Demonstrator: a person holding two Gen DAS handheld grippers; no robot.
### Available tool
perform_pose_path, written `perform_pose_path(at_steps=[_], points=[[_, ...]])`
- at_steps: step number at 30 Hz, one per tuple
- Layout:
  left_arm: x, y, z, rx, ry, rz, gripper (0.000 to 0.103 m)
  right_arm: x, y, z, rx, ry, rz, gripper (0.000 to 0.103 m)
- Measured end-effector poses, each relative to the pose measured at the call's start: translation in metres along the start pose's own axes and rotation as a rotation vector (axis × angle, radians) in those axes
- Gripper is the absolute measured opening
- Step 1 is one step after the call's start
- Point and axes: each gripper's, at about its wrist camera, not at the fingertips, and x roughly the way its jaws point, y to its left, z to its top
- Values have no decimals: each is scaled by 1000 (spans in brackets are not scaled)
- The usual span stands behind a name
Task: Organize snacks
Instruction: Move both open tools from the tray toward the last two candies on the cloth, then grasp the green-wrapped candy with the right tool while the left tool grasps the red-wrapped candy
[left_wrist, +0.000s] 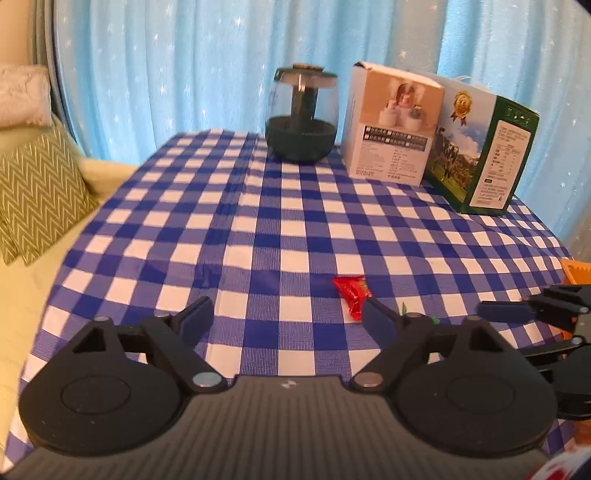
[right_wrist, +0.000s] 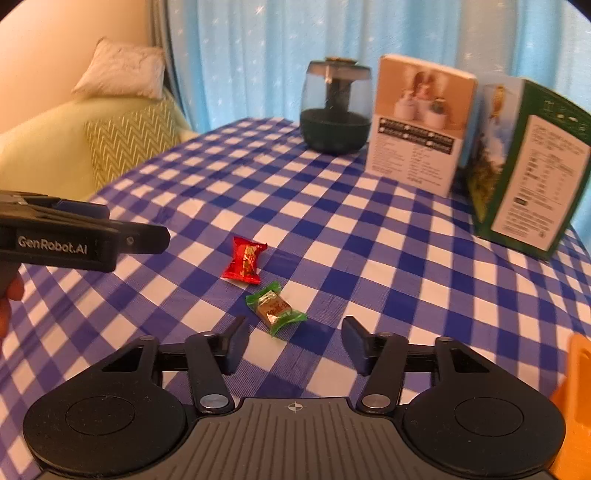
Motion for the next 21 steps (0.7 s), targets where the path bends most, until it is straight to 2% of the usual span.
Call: perform_pose_path(at_steps=[1,12,14,15,21], points=[[2,1,-1,-4,8,-2,84,6,0,1,-12,9,7,44],[8,5,0,-34,33,-17,82,40,5,7,-108,23,46,31],[8,5,1,-35,33,-20,82,42,4,7,-105,19,50,29],[8,5,1,-36,32,-21,82,43,4,7,-98,20,53,22],[13,2,1,-38,39,-51,77,34,0,5,-17,16,15,21]])
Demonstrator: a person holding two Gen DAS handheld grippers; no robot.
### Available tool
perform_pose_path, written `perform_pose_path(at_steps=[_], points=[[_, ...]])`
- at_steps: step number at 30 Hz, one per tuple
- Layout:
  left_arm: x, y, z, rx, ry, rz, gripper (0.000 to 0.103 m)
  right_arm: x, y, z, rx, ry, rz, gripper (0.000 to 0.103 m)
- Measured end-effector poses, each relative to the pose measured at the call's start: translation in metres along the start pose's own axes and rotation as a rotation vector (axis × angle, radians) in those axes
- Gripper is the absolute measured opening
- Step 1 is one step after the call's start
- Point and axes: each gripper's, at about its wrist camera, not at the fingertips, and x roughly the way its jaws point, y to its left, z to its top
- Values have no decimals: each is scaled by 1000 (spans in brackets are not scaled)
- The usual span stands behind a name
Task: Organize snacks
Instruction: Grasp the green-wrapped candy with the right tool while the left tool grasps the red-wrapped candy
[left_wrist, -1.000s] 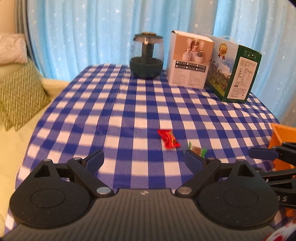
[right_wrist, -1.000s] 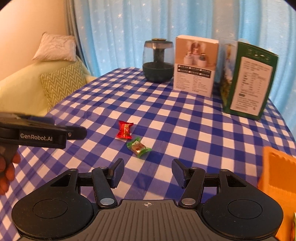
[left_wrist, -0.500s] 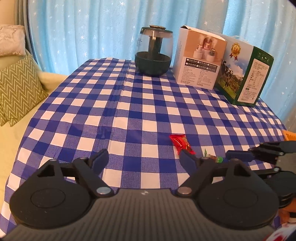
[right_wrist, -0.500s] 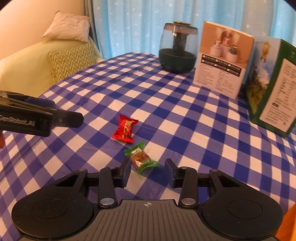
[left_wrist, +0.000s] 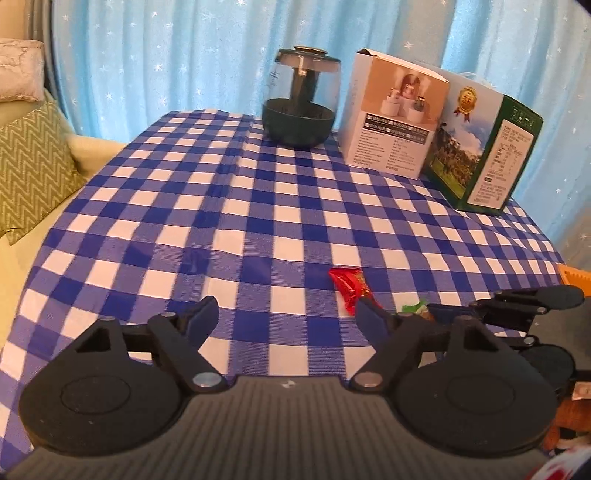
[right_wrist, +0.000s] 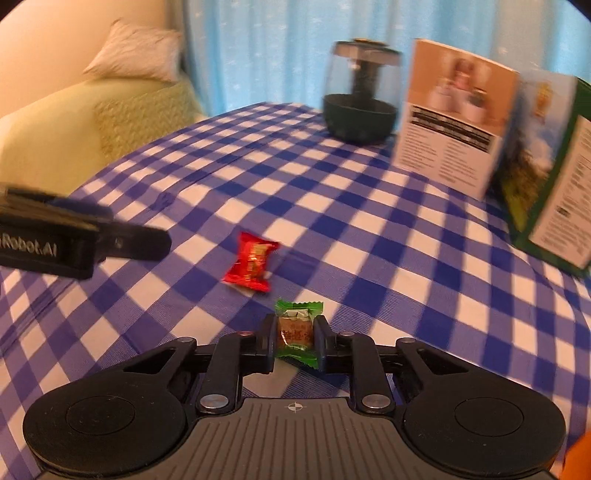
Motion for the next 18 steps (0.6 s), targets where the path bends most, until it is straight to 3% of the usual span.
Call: perform_pose_path(at_steps=[10,18], points=[[28,-22,5,27,2,-58,64,-39,-27,-17,310,-32,-137,21],[57,-41,7,82,-9,-57,50,-58,-21,-23,335,-62,-155,21]])
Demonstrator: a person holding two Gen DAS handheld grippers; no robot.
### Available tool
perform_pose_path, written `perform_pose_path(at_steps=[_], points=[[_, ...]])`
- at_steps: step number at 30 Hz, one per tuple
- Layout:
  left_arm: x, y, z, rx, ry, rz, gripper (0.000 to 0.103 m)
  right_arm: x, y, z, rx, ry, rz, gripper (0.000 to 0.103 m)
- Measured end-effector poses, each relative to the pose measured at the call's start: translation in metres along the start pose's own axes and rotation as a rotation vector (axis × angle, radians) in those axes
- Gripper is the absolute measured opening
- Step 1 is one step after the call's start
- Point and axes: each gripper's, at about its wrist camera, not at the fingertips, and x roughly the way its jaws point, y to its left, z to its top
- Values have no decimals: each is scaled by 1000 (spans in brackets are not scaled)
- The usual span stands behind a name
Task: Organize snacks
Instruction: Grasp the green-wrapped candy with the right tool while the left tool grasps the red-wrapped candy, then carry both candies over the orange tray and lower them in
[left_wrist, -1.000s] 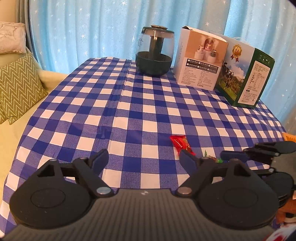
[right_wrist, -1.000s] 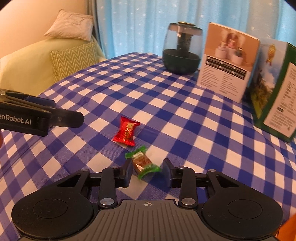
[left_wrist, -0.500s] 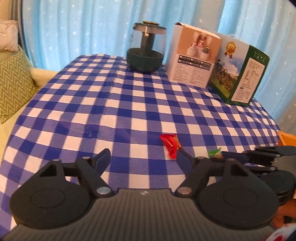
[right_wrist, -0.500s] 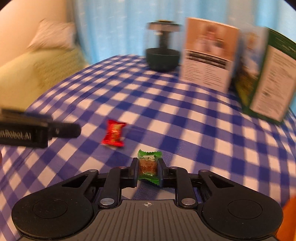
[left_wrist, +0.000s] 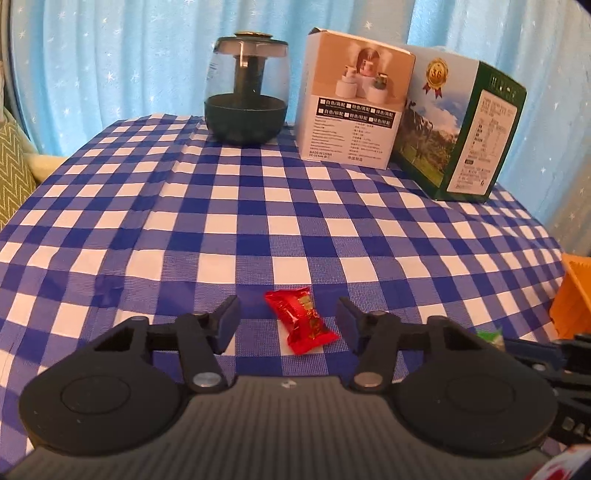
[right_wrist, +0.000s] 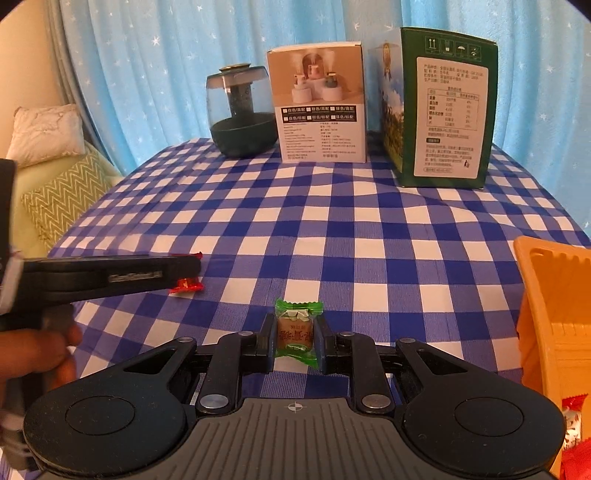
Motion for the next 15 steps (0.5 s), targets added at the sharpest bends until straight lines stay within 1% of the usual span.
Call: perform_pose_path(at_steps=[2,6,8,9,10,15], points=[[3,-1,0,-3,-5,3,45,0,-1,0,0,-2,0,21],[10,-1,-1,2,-11,10,40,-1,0,-1,5,-4,3,21],[14,-2,-2,22,1,13,31,-2,1,-2,2,-5,7,21],[13,-3,-3,29,1,19,28,-3,1,-3,-1,-7,6,21],[12,-4,-3,36,3,21,20,-4,1,-4,-1,-7,6,21],[2,-7,-1,46,11,26,19,-9,-2,-6,8,-7,-1,21]])
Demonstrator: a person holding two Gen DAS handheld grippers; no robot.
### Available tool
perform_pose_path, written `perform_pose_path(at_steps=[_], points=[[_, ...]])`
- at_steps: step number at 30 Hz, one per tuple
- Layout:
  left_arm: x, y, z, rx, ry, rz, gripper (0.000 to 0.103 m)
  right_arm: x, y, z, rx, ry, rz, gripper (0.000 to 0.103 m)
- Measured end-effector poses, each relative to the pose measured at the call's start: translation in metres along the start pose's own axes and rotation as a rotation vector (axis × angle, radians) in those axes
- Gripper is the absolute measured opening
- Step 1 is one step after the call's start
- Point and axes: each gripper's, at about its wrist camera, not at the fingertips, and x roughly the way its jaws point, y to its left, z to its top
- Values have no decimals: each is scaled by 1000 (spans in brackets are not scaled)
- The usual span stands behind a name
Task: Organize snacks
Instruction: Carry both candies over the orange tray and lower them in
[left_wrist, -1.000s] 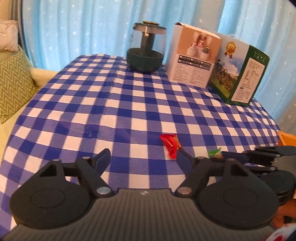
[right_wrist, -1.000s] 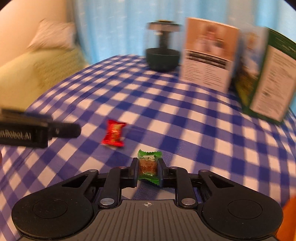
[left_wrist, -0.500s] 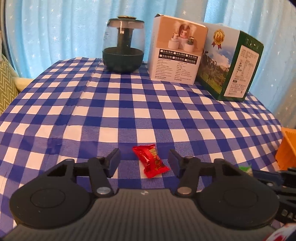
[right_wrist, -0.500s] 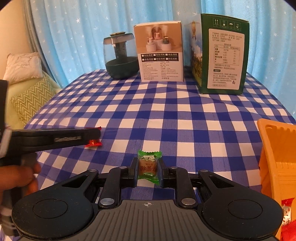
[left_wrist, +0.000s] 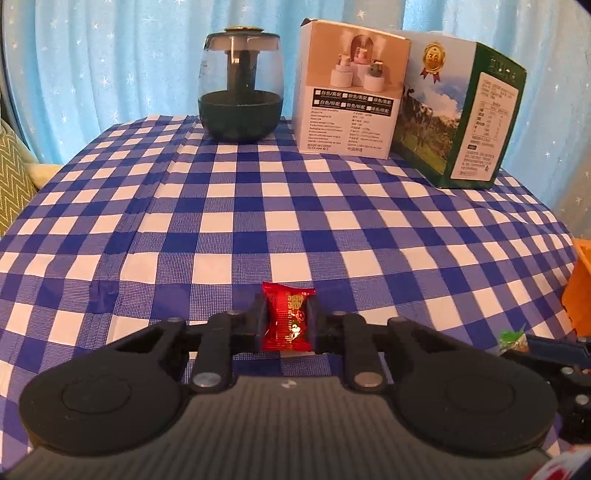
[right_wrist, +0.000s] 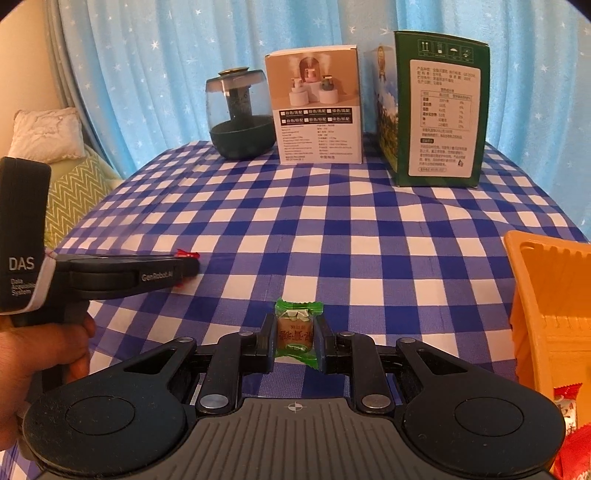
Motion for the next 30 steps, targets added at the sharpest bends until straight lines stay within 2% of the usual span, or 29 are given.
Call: perform_pose_path(at_steps=[6,12,30], points=[[-25,-12,0,23,4,-27,19,-17,-4,2,17,-15,-4,21],[-66,-27,1,21,-20,-65,19,-50,-10,2,39,-44,-14,21],[-202,-116,-72,15,-3,-169,19,-186,-49,-42,170,-87,-73,21]])
